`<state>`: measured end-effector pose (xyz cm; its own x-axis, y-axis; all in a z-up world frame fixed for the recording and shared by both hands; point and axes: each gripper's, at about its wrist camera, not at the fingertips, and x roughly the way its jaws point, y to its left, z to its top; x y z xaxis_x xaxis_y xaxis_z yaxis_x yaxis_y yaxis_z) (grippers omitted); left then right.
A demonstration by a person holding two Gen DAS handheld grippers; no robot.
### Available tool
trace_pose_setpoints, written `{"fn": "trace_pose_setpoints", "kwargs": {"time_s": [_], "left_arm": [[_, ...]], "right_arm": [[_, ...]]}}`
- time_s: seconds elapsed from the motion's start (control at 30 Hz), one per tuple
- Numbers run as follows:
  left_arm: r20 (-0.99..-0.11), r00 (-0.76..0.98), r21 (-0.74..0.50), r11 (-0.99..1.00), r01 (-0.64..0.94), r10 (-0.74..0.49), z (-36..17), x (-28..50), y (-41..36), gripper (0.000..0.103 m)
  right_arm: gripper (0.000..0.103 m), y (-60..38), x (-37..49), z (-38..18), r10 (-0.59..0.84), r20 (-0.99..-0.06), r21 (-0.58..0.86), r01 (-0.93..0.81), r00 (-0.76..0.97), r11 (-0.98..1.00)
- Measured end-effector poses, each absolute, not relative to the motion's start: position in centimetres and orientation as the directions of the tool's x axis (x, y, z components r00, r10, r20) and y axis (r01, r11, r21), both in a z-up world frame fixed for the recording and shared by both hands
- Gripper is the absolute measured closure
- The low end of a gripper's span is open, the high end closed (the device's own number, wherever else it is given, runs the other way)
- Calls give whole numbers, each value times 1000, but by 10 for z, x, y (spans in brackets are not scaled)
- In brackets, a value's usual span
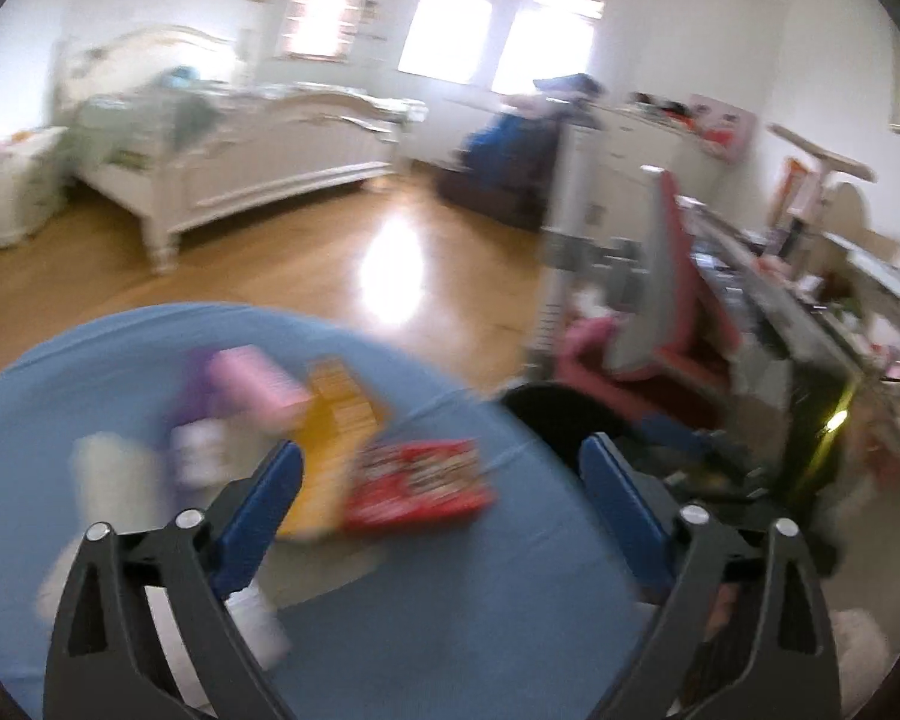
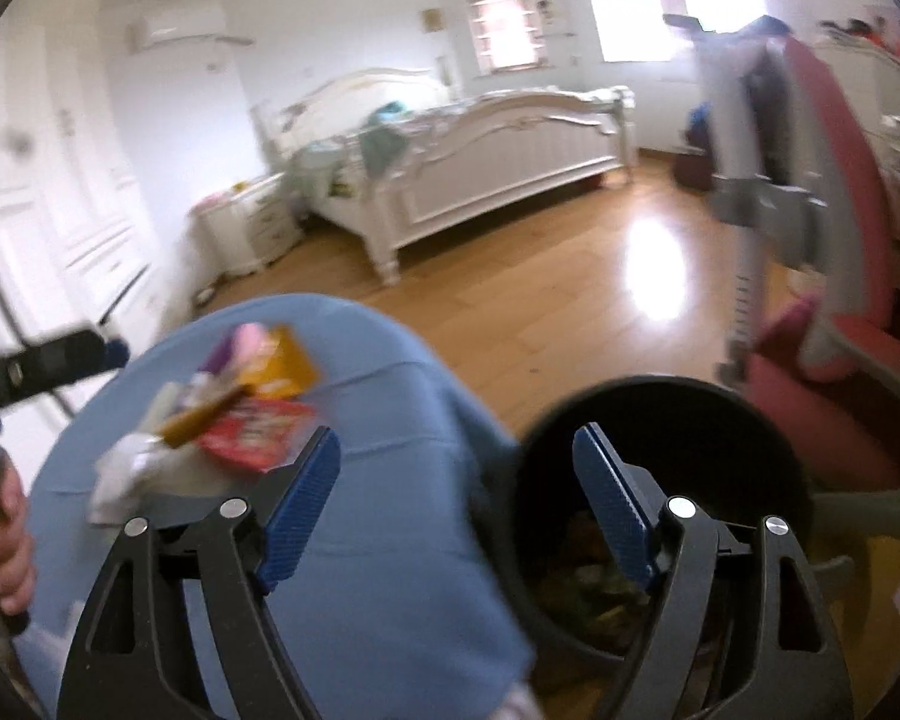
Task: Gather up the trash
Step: 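Grasp the white quilted foil pouch with the left tool while the right tool grasps the gold wrapper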
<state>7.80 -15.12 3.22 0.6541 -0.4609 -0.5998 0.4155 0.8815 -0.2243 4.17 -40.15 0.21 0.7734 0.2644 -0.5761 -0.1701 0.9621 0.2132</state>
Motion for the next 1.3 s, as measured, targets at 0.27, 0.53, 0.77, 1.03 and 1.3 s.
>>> {"fn": "trace_pose_setpoints", "kwargs": {"time_s": [0.27, 0.53, 0.77, 1.03, 1.3], "left_arm": [[-732, 634, -162, 967, 196, -251, -16, 74, -72, 7], [-778, 566, -228, 962, 153, -274, -45, 90, -58, 7], [-770, 562, -256, 953, 162, -303, -48, 98, -58, 7], [-774, 561, -240, 956, 170, -294, -52, 94, -68, 7], [-751, 601, -174, 961, 216, -272, -54, 99, -87, 43]], "right_arm": [[18, -301, 96, 17, 406, -617, 242, -328, 674, 913], [57, -246, 173, -21, 326, -801, 193, -299, 502, 934], [82, -239, 151, 0, 403, -737, 225, -365, 542, 903], [82, -267, 88, 49, 459, -553, 242, -393, 695, 887], [82, -283, 57, 40, 436, -549, 229, -374, 713, 899]]}}
